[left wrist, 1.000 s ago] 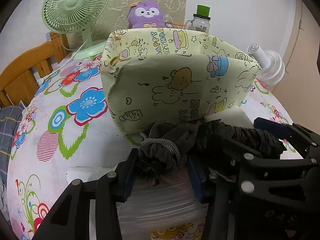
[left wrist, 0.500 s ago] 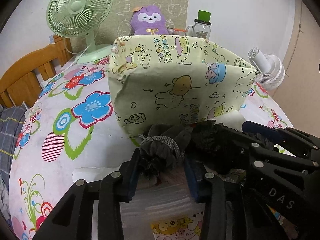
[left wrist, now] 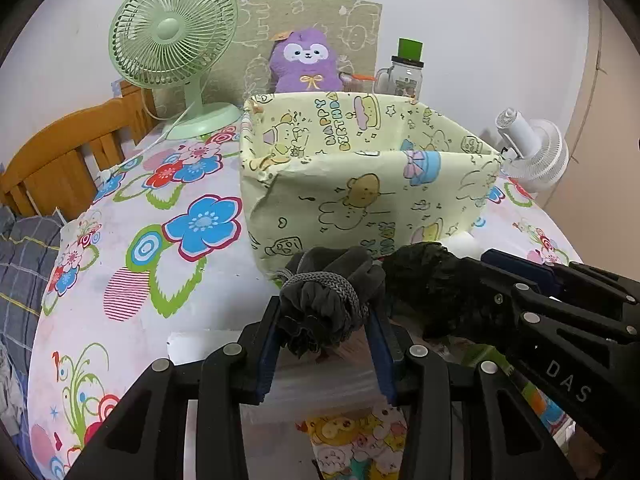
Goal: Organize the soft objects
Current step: 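Lift the grey bundle with the left tool while the right tool lifts the black umbrella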
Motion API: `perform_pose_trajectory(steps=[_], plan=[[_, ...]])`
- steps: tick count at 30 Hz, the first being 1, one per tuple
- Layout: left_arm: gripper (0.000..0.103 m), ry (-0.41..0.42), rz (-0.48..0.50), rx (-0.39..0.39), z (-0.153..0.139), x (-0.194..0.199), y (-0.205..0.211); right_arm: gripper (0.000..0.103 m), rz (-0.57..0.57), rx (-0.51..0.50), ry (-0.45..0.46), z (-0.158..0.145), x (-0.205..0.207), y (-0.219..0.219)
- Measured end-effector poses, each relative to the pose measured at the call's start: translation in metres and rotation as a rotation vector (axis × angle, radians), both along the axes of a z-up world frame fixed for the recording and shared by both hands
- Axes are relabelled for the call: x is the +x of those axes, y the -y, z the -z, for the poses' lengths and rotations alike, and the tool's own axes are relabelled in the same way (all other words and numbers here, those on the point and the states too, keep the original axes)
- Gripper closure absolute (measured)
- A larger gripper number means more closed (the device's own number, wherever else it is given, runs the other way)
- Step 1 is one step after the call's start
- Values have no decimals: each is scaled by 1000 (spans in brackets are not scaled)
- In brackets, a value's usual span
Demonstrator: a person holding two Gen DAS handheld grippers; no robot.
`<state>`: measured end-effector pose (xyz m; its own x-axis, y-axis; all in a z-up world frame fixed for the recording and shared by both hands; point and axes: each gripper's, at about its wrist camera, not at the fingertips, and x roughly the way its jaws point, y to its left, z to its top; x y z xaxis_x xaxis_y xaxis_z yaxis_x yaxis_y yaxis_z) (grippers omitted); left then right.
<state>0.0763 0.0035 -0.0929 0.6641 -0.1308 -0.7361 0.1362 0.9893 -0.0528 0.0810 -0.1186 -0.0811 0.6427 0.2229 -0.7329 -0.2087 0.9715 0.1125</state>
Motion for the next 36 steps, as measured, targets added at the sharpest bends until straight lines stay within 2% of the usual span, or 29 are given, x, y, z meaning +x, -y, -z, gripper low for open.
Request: perform_pose_trajectory(steps=[14, 25, 36], plan=[[62, 50, 15, -1, -19, -22, 6, 78, 12, 12, 71, -25, -23, 6], [62, 116, 24, 8, -49, -37, 13, 78, 25, 22, 137, -53, -38, 12], [62, 146, 42, 21, -72, -38, 23, 78, 44, 26, 174, -75, -42, 22]])
